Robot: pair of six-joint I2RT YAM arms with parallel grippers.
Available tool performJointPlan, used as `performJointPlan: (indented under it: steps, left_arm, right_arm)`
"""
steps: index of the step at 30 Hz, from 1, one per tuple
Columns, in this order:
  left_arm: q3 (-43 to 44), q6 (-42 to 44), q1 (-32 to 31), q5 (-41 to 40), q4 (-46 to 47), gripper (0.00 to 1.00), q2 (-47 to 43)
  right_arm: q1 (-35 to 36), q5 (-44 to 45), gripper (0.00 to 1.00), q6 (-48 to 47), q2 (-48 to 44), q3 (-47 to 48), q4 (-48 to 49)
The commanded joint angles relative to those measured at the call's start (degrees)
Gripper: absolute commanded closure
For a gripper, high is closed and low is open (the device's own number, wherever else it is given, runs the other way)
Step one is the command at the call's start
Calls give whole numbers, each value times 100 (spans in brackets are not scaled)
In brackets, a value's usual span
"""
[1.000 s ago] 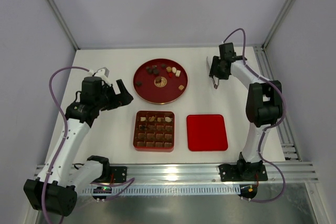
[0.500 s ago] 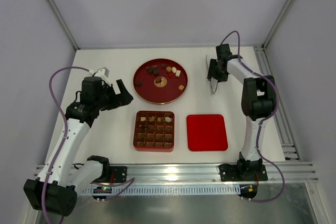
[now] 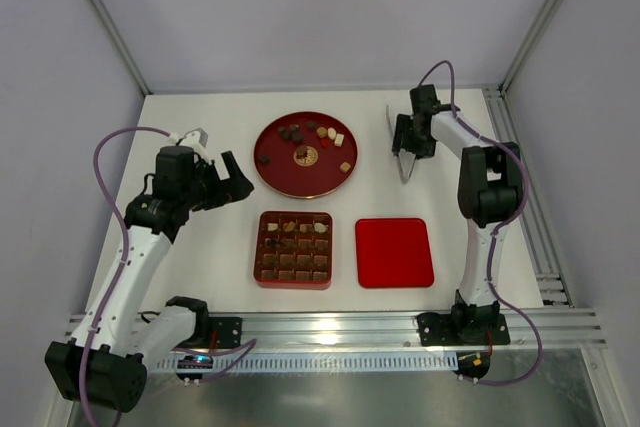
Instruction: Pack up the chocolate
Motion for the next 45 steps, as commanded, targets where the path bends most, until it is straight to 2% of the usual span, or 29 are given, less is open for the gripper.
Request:
performJointPlan:
  steps: [1, 8, 14, 16, 18, 19, 20, 21, 22, 29, 34, 35, 38, 45]
  left_arm:
    - [-23, 74, 2, 26, 144, 0, -58]
    - [21, 74, 2, 70, 161, 0, 4]
    - [275, -39, -33, 499, 187, 0, 162]
    - [416, -171, -208, 536, 354, 0, 250]
    - [591, -330, -927, 308, 416, 0, 538]
    - [792, -400, -1251, -146, 460, 0, 636]
    - [847, -470, -1498, -272, 521, 0, 741]
    - [882, -645, -1866, -334, 609, 0, 890]
    - [900, -734, -2000, -378, 827, 0, 961]
    - [1040, -1086, -3196, -510, 1540, 0, 1743]
    - [988, -1341, -3601, -317, 2015, 0, 2297]
    - [1023, -1376, -3758, -291, 2120, 0, 2481]
    - [1120, -1472, -3961, -308, 2183, 0, 2894]
    - [1137, -1683, -3988, -230, 2410, 0, 3492]
  right_arm:
    - [-21, -75, 32, -57, 59, 341, -52]
    - [-30, -310, 20, -66, 24, 446, -211]
    - [-100, -365, 19, -13, -572, 210, -290]
    - [-231, -487, 19, 40, -1126, -211, -246]
    - [-337, -698, 20, 145, -1600, -867, -141]
    - [-459, -742, 21, 241, -2063, -1115, -97]
    - [-504, -769, 22, 286, -2346, -1362, -62]
    - [-530, -752, 24, 321, -2593, -1817, -9]
    - [-539, -725, 25, 339, -3048, -2021, -17]
    - [-531, -506, 36, 646, -4658, -4095, 106]
    - [-531, -374, 46, 769, -4995, -5089, 149]
    - [-522, -374, 50, 796, -5038, -5291, 228]
    - [-496, -313, 52, 874, -5118, -5231, 62]
    - [-355, -365, 56, 1015, -5030, -5345, -105]
